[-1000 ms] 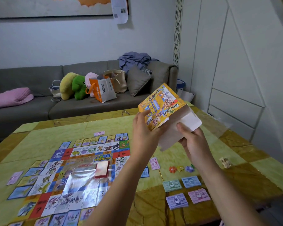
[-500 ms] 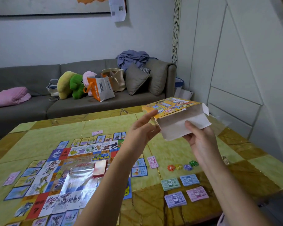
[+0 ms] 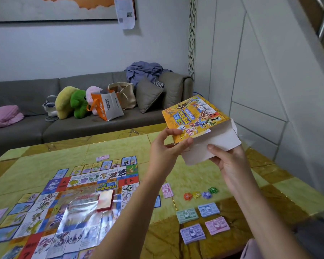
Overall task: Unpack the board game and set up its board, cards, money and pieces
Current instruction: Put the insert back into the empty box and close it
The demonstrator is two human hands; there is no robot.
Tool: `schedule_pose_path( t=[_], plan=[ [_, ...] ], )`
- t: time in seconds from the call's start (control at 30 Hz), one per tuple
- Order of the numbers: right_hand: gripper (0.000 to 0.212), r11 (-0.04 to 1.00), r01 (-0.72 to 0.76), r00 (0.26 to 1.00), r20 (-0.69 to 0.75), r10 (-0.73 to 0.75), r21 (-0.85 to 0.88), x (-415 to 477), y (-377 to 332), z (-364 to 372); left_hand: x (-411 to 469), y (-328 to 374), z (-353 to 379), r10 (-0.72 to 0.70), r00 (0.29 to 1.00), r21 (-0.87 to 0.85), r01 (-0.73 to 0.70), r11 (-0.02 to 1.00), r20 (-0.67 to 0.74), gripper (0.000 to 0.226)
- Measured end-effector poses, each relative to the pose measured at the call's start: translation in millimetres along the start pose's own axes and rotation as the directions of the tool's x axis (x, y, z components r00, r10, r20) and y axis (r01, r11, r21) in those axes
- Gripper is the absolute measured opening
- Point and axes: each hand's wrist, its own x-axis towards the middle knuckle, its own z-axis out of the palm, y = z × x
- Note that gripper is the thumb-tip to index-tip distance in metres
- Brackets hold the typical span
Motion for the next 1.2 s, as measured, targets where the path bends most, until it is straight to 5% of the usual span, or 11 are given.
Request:
schedule_pose_path(
  t=[0.47, 0.87, 1.07, 1.2],
  plan=[
    [0.042, 1.0, 0.009, 0.996, -0.09, -0.008, 0.006, -17.5, -30.8, -49.9, 9.0, -17.3, 77.2, 0.236, 0.972, 0.372, -0.22, 0.902, 0.001, 0.059],
    [0.047, 1.0, 0.002, 0.988, -0.151, -0.006, -0.03, -35.6, -40.4, -97.5, -0.2, -25.1, 132.5, 0.042, 0.995, 0.315, -0.069, 0.947, 0.092, 0.104],
    [0.047, 0.999, -0.009, 0.989, -0.151, 0.002, -0.049, -35.2, -42.8, -108.6, -1.8, -32.8, 146.8, 0.115, 0.992, 0.496, -0.13, 0.859, 0.061, 0.081],
    [0.045, 0.998, -0.021, 0.99, -0.14, 0.013, -0.062, -27.6, -38.6, -113.6, 0.2, -37.6, 148.2, 0.065, 0.994, 0.576, -0.102, 0.811, 0.084, 0.091]
  ],
)
